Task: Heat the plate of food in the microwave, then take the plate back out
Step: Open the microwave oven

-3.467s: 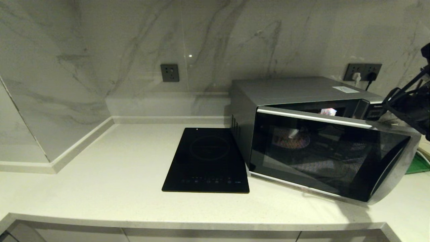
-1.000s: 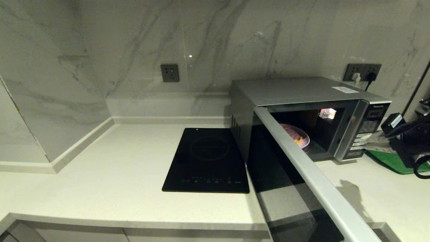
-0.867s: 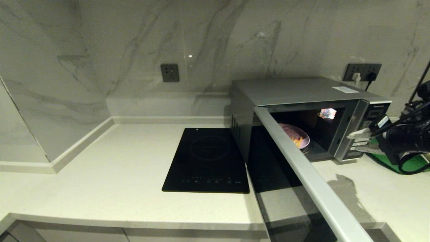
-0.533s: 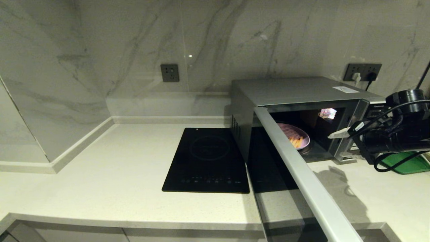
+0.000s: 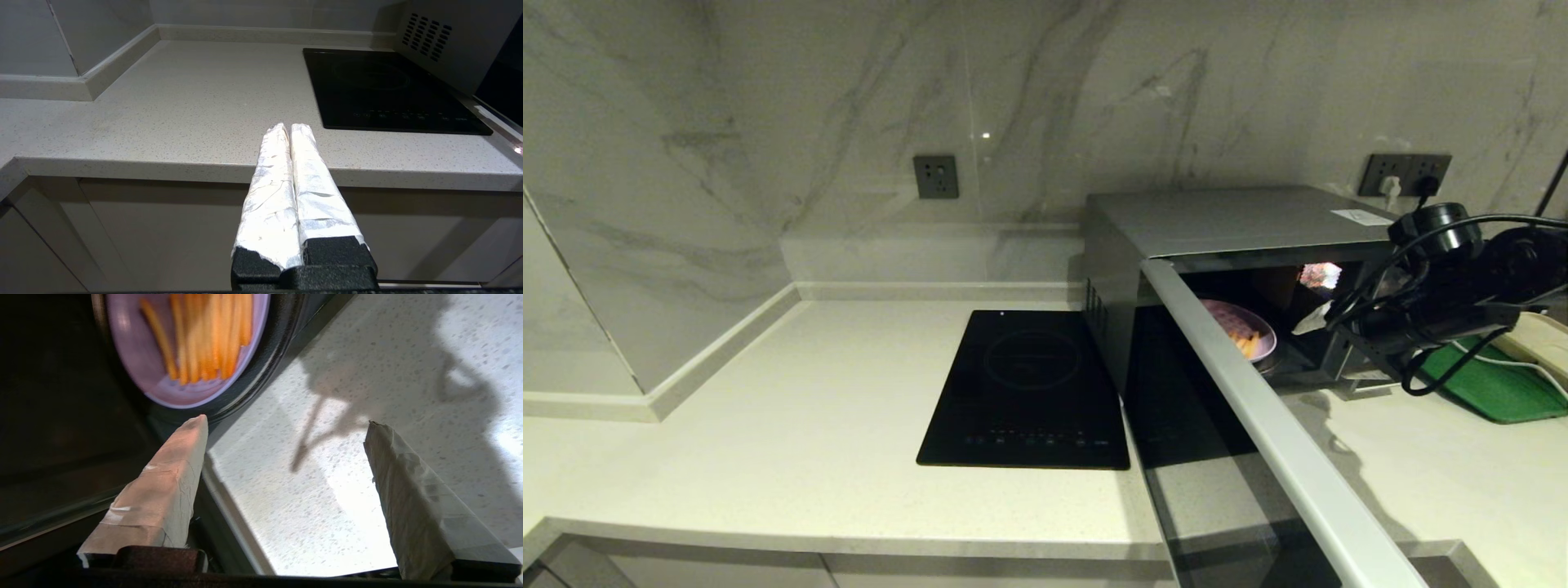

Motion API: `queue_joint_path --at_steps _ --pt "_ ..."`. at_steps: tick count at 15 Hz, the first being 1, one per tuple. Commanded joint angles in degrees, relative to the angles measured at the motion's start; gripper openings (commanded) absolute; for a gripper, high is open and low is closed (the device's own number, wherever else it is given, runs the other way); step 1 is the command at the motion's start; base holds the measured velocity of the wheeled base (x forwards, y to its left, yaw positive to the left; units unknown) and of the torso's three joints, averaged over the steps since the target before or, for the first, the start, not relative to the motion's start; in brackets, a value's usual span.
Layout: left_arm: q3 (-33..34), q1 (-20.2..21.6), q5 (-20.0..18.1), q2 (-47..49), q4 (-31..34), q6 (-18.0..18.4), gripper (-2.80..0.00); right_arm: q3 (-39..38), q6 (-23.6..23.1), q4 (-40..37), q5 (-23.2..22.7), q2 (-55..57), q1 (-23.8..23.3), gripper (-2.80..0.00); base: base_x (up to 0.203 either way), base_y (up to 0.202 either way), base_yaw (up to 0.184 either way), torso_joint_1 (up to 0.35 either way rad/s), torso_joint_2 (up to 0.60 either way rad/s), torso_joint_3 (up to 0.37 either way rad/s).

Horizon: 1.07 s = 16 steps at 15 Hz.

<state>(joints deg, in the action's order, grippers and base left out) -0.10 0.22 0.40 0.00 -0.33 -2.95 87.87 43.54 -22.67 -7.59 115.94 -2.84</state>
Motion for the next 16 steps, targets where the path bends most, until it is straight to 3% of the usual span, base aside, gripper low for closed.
queue_joint_path --at_steps 1,5,8,16 --pt "0.01 0.02 0.04 -0.05 -0.02 -0.04 -2.80 6.13 -0.03 -5.17 2.55 4.19 1.96 0.00 0.000 0.000 0.000 0.000 0.00 0.000" --pt "0.01 0.04 0.04 0.00 -0.02 -0.04 -2.80 11.60 -0.12 -8.14 5.08 8.30 4.20 0.00 0.000 0.000 0.000 0.000 0.00 0.000" --pt "0.01 -0.04 0.04 0.00 -0.02 -0.04 -2.80 16.06 0.01 -8.53 9.47 12.86 5.19 0.00 0.000 0.000 0.000 0.000 0.00 0.000" --pt "0.01 -0.04 0.04 -0.09 -0.02 -0.04 -2.80 21.73 0.58 -8.35 12.34 18.18 5.21 0.00 0.000 0.000 0.000 0.000 0.00 0.000"
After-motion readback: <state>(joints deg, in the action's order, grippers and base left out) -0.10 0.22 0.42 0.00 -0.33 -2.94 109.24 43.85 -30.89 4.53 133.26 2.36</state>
